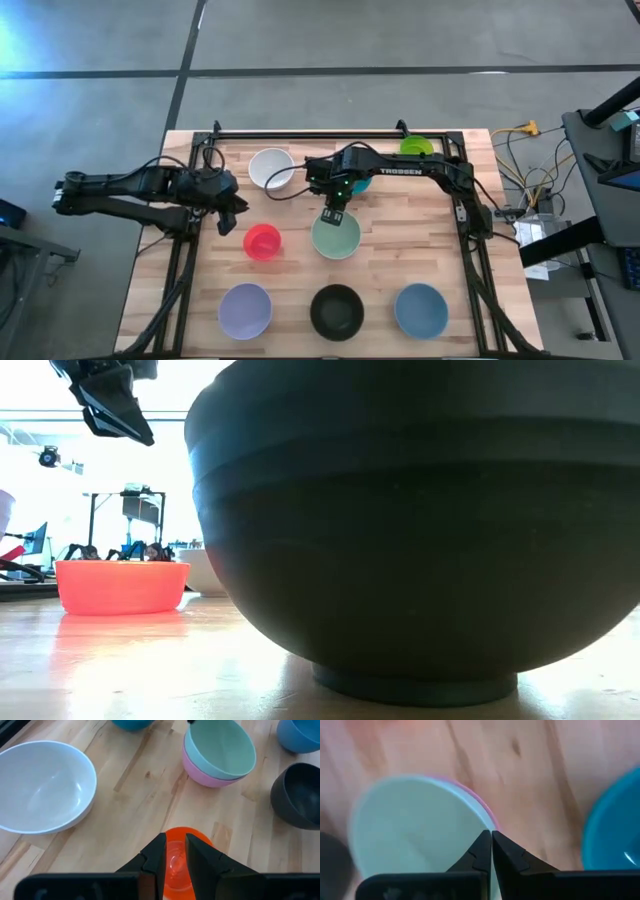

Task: Nest bowls inside each other
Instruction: Stack the light green bowl on the pink bowl

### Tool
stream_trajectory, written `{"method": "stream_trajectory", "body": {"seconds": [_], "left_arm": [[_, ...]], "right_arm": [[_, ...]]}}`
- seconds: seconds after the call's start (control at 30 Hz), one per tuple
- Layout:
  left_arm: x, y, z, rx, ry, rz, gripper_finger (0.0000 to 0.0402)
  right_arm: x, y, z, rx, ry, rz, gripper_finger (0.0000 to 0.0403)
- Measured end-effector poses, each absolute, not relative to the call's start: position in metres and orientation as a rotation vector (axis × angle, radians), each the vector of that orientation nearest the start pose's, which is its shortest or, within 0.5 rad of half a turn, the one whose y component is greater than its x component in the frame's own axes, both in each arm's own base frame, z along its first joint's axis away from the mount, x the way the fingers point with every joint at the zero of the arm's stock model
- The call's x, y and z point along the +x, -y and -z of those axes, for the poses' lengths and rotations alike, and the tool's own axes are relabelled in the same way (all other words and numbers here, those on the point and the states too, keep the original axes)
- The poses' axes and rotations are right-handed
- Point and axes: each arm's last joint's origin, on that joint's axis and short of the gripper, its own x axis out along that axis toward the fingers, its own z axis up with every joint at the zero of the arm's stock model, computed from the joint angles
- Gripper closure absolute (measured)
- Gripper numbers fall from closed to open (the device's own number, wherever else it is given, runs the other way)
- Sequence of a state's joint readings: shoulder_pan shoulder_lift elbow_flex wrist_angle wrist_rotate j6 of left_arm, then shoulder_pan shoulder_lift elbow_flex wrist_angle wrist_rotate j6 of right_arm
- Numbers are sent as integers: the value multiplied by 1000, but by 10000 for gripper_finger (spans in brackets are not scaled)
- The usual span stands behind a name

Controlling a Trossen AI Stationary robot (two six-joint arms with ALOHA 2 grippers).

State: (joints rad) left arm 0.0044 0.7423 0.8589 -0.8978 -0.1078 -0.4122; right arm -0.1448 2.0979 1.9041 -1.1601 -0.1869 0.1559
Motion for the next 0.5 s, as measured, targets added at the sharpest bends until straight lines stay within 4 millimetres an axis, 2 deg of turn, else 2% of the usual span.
{"method": "stream_trajectory", "body": {"seconds": [0.13,0.4,0.5], "left_arm": [[128,-4,-304,-352,-733,-263,346],[125,-4,-305,-354,-720,-261,346],[125,-4,-305,-354,-721,-261,346]], "right_arm": [[428,53,-252,384,-1277,10,394],[433,50,-234,401,-1330,25,394],[436,50,-235,409,-1301,31,394]]}}
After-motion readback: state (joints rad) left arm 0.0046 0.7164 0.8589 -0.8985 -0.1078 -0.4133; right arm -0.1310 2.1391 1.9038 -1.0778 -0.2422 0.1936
